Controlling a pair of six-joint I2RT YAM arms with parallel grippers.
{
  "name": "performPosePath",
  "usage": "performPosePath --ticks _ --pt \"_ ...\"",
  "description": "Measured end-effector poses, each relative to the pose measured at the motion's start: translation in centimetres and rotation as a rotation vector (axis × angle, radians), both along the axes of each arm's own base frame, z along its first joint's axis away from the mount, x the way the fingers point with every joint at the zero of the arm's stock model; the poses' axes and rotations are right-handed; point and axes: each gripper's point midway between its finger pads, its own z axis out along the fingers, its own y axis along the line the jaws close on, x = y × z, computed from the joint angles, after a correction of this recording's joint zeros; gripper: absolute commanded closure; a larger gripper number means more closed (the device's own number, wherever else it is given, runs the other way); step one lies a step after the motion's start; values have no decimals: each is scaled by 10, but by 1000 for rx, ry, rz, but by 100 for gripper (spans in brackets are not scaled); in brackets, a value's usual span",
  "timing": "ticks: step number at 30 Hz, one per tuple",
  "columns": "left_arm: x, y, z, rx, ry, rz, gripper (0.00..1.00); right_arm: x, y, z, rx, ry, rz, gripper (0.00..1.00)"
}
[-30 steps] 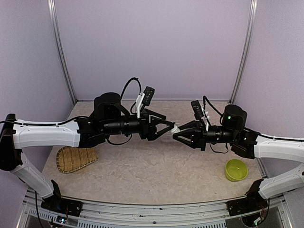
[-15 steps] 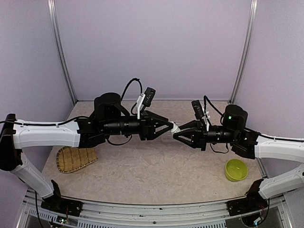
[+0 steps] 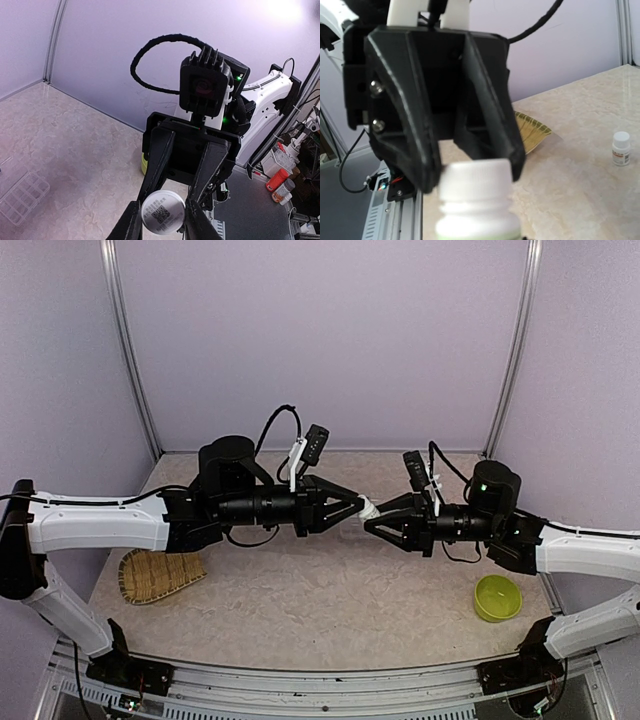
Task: Sort the pills into containers
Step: Unscrew the lid of the pill bottle from the pill bottle.
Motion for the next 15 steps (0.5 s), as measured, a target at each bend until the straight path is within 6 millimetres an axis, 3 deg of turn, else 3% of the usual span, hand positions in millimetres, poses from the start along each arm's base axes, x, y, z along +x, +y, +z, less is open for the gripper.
performPosePath --ticks 15 --pt "14 2 -16 45 114 108 76 14 -5 -16 -66 -86 -89 96"
